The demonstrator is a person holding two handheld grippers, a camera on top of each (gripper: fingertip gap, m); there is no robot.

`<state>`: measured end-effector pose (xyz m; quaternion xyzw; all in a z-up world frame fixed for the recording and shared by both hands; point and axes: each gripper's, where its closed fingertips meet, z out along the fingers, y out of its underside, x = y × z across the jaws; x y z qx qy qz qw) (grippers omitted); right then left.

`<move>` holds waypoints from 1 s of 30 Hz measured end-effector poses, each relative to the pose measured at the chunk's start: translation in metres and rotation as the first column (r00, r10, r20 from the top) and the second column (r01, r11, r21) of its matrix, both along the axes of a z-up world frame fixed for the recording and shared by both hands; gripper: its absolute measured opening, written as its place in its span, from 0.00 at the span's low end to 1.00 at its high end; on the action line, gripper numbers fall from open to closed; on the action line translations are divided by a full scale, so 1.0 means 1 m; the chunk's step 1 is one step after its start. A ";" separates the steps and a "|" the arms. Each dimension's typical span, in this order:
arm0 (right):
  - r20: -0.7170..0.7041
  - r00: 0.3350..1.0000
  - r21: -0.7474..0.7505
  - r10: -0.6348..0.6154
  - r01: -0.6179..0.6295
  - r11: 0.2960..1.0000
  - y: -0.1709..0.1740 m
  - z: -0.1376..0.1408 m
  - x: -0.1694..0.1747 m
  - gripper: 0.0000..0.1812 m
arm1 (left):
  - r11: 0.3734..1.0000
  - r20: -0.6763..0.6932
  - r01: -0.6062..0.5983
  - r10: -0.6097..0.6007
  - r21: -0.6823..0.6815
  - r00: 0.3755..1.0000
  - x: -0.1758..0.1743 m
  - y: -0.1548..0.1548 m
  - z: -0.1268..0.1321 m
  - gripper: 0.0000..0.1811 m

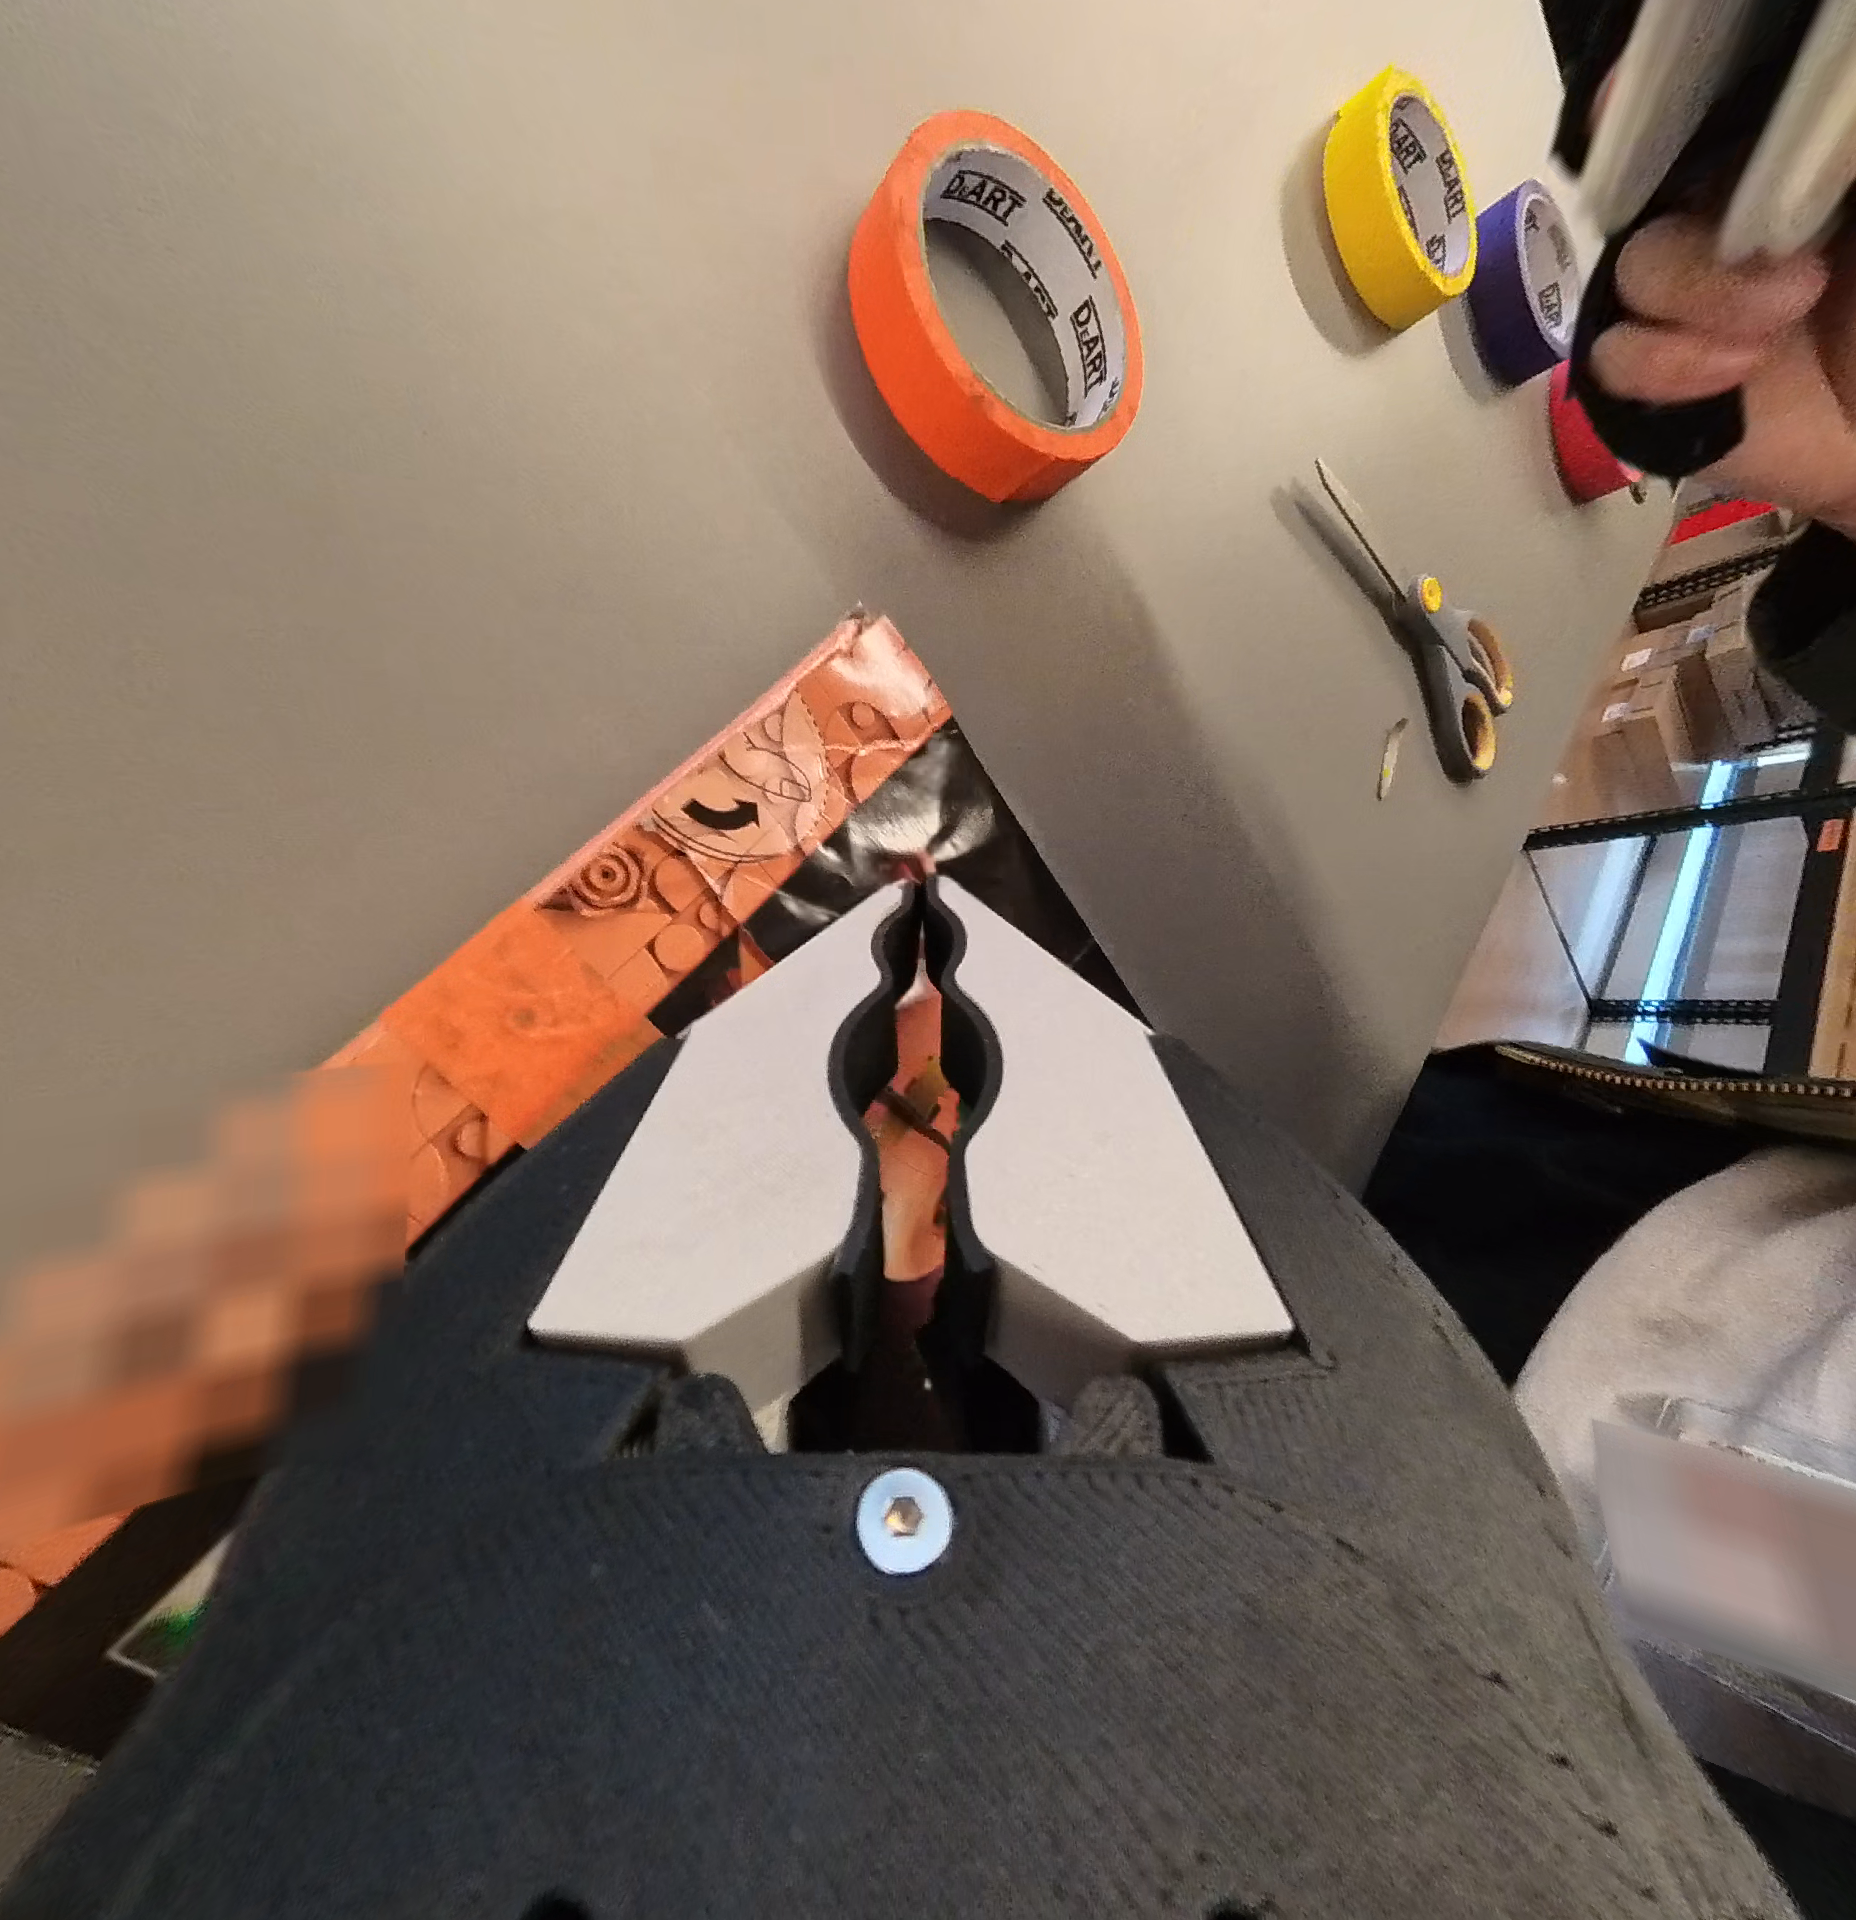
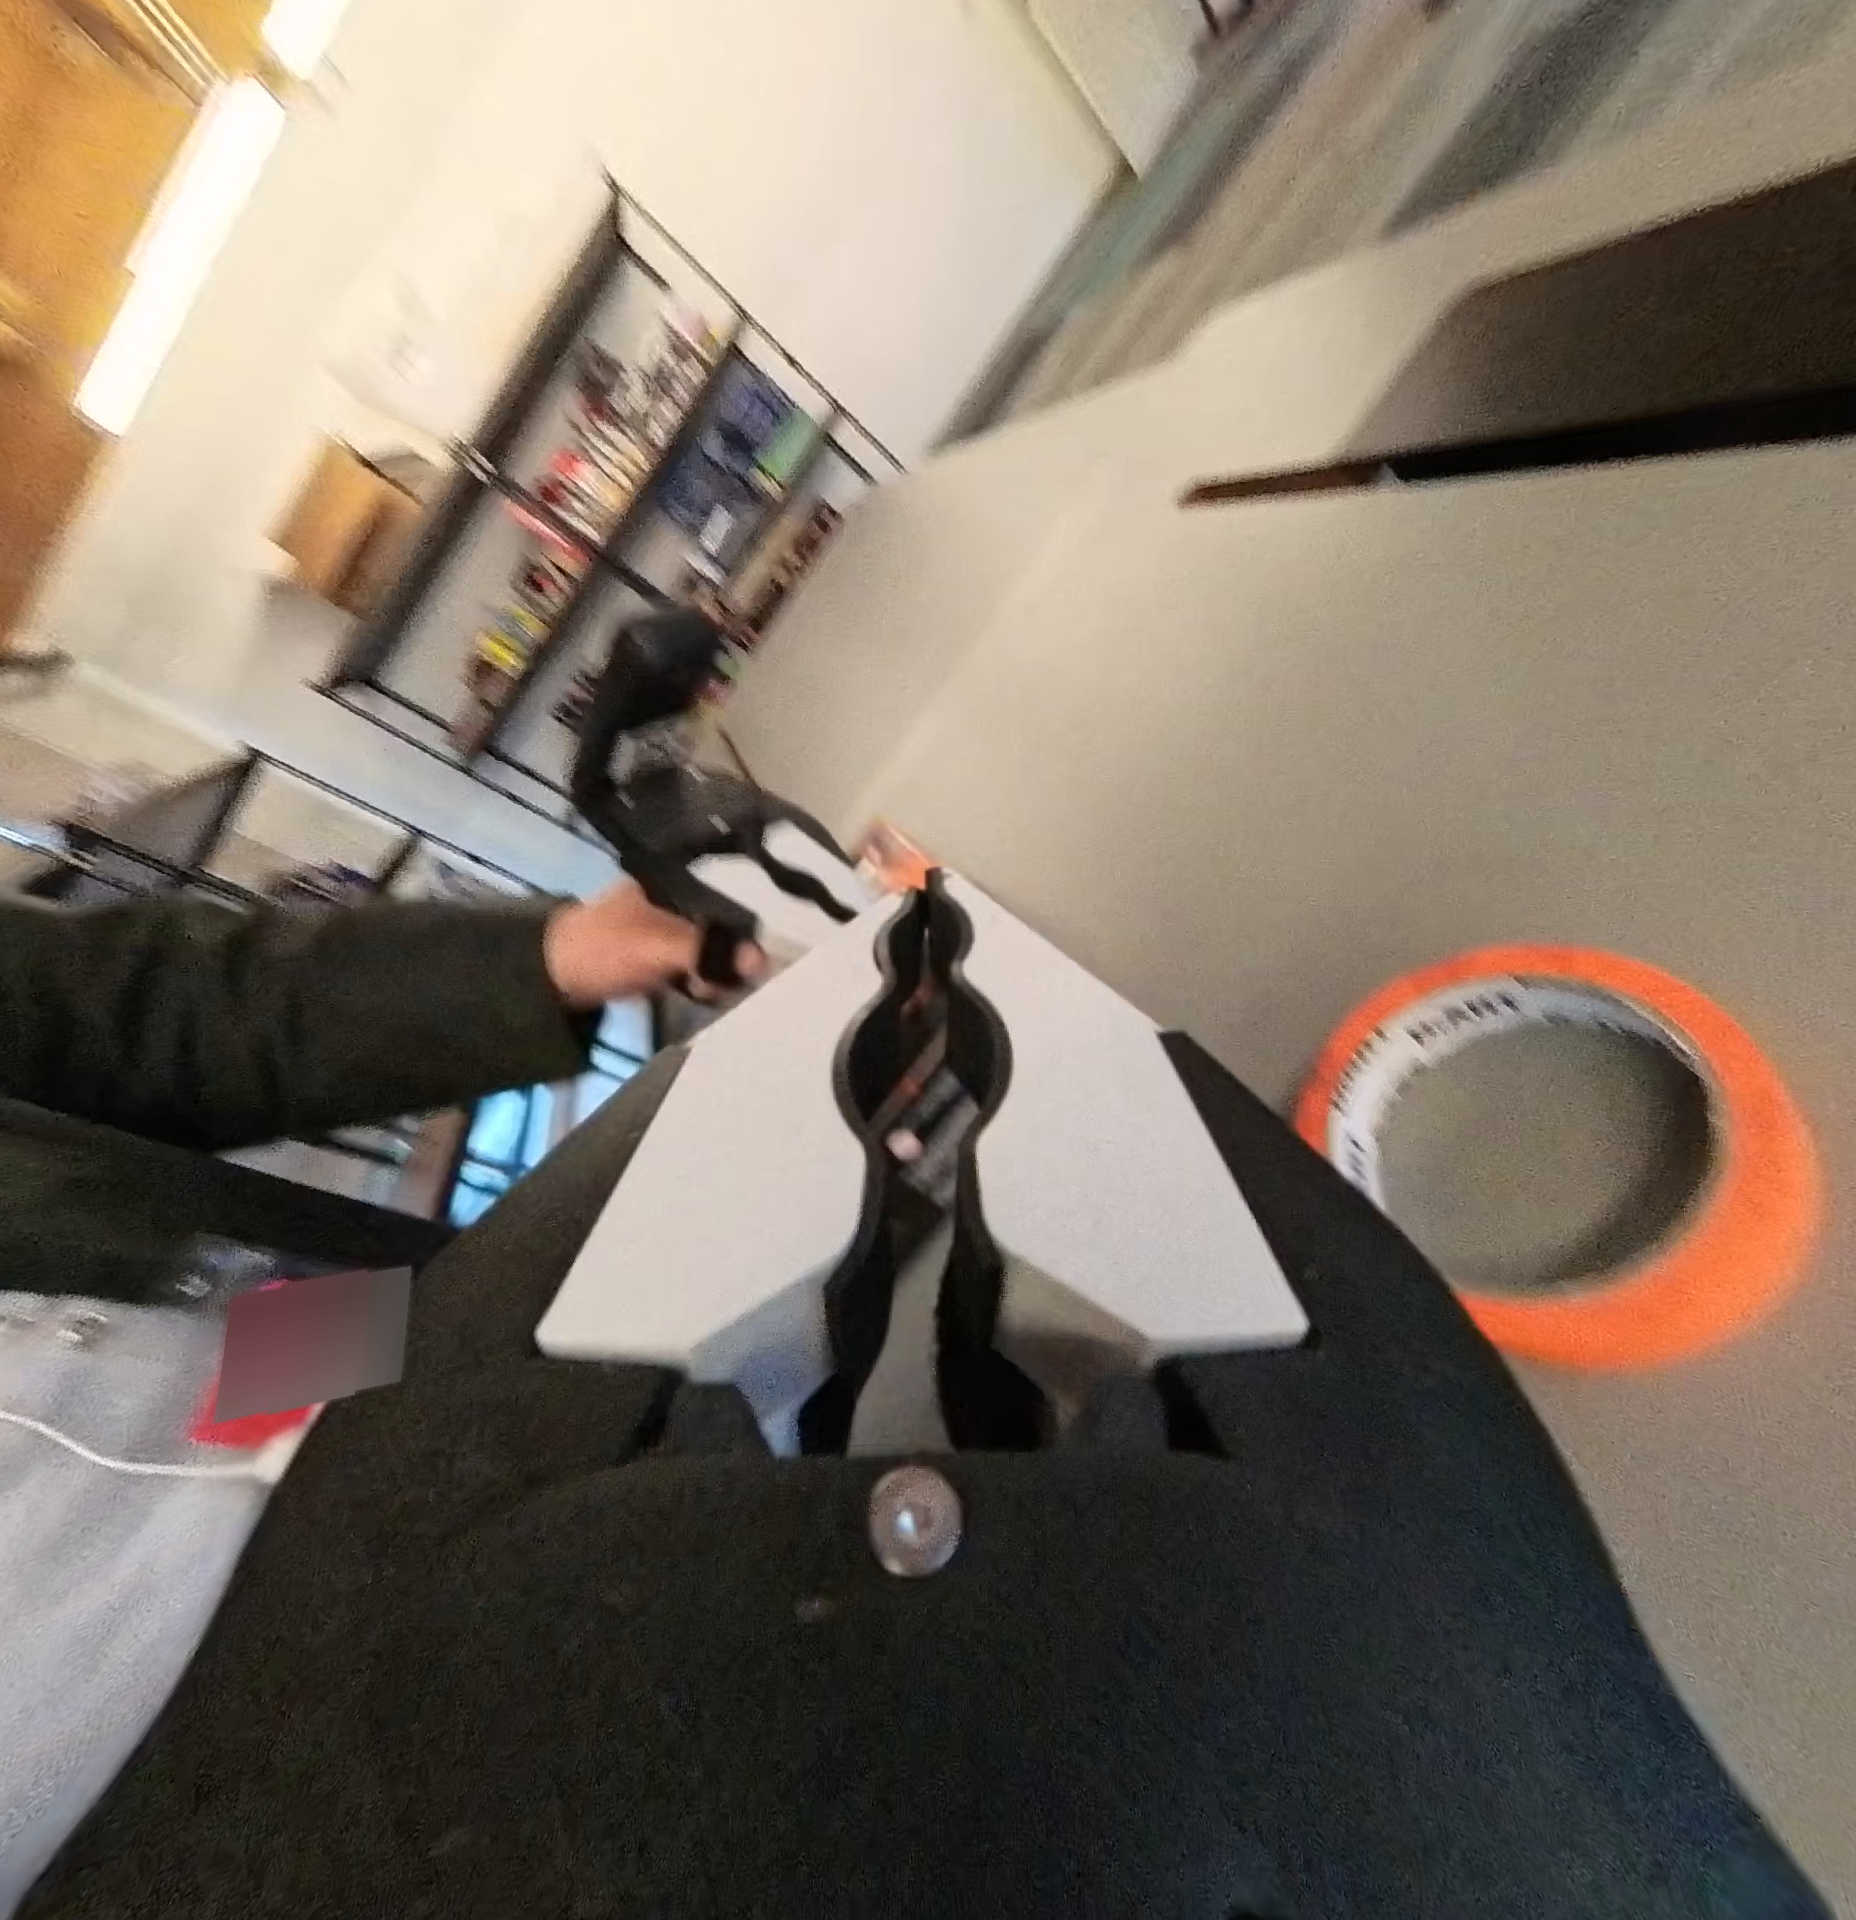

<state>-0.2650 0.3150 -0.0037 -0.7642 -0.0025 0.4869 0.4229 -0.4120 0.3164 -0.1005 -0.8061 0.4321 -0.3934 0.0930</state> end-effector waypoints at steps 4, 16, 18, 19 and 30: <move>0.285 0.957 -0.174 0.061 -0.011 0.985 -0.017 -0.074 0.010 0.24 | 1.000 -0.036 0.020 -0.019 0.020 0.999 0.004 0.013 0.000 0.00; 0.862 0.435 -0.220 0.262 -0.146 0.965 -0.011 -0.150 0.009 0.19 | 0.998 -0.097 0.040 -0.035 0.045 0.995 0.004 0.028 0.001 0.00; 0.848 0.422 -0.292 0.320 -0.131 0.947 -0.019 -0.159 0.018 0.20 | 0.998 -0.096 0.043 -0.038 0.051 0.995 0.004 0.028 0.001 0.00; 0.846 0.406 -0.326 0.346 -0.121 0.938 -0.024 -0.165 0.024 0.20 | 0.998 -0.094 0.043 -0.038 0.051 0.995 0.005 0.028 0.001 0.00; 0.772 0.533 -0.376 0.346 -0.056 0.925 -0.035 -0.165 0.028 0.19 | 0.985 -0.141 0.063 -0.040 0.163 0.989 0.001 0.027 0.003 0.02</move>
